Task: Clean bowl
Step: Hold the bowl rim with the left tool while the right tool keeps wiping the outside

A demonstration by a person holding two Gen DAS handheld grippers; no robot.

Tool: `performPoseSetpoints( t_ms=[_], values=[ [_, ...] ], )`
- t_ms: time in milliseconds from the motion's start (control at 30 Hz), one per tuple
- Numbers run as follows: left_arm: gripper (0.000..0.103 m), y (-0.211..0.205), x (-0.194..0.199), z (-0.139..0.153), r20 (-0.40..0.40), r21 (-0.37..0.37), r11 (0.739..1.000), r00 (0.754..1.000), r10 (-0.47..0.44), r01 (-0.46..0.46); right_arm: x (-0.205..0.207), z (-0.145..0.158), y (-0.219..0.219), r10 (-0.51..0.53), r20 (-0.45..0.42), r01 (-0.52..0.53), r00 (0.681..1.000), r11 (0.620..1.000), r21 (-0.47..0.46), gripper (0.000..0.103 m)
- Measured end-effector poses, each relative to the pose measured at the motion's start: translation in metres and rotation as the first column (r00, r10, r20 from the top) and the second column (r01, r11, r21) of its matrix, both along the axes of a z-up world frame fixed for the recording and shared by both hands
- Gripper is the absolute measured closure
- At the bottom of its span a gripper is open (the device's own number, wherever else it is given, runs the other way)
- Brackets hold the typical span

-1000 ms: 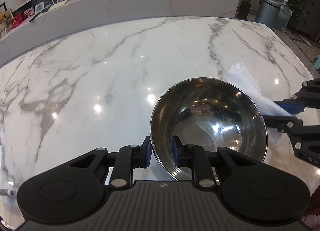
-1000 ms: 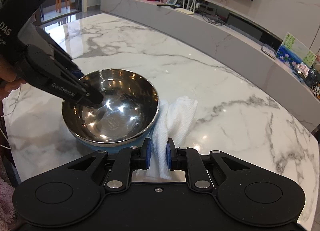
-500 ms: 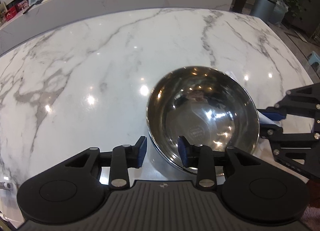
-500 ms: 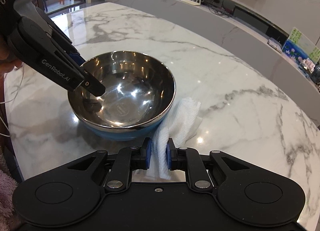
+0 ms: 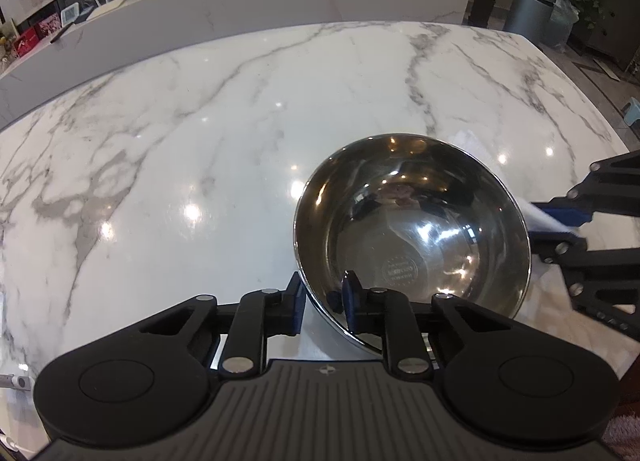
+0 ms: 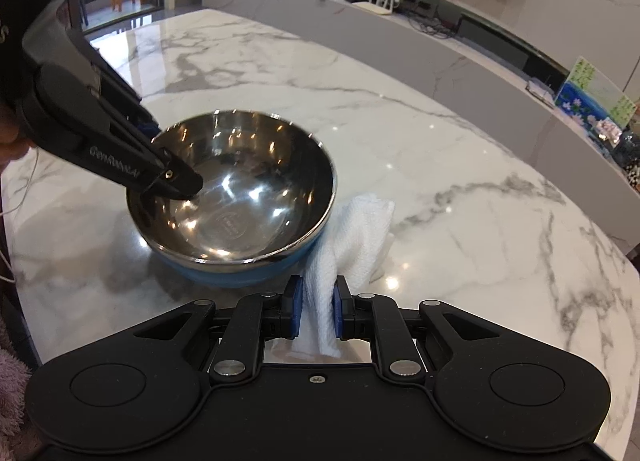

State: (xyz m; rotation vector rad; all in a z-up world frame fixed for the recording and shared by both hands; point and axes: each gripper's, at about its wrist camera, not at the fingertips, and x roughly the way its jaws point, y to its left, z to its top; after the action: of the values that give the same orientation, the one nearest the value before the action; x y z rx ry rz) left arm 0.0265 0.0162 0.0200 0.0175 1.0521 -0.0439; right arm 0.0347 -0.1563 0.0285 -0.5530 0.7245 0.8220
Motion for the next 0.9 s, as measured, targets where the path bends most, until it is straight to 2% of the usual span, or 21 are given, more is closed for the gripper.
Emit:
performPoseSetpoints(
  t_ms=[200,333,733,900],
  values=[
    [0.086,-0.001,0.003,-0.001,0.008,0.002,1.0,1.0,0.005,-0.005,0.0,0.005,-0.002,0.004,0.013,-0.004,1.0,1.0,0.011,0.09],
    [0.082,0.0,0.001,0.0,-0.013,-0.009,1.0,1.0,0.002,-0.002,-0.001,-0.001,0.0,0.007,0.0,-0.007,1.0,1.0,0.011,0.09],
    [0.082,-0.002,-0.004,0.001,-0.029,0.016,1.0,1.0,0.002,-0.001,-0.008,-0.018,0.006,0.028,-0.03,-0.029,0.999,1.0,-0.009,0.09],
    [0.082,-0.004,-0.001,-0.001,-0.021,0.023,1.0,1.0,0.011,-0.01,0.001,-0.017,0.0,-0.041,-0.01,0.041,0.999,0.999,-0.015,0.09]
  ],
)
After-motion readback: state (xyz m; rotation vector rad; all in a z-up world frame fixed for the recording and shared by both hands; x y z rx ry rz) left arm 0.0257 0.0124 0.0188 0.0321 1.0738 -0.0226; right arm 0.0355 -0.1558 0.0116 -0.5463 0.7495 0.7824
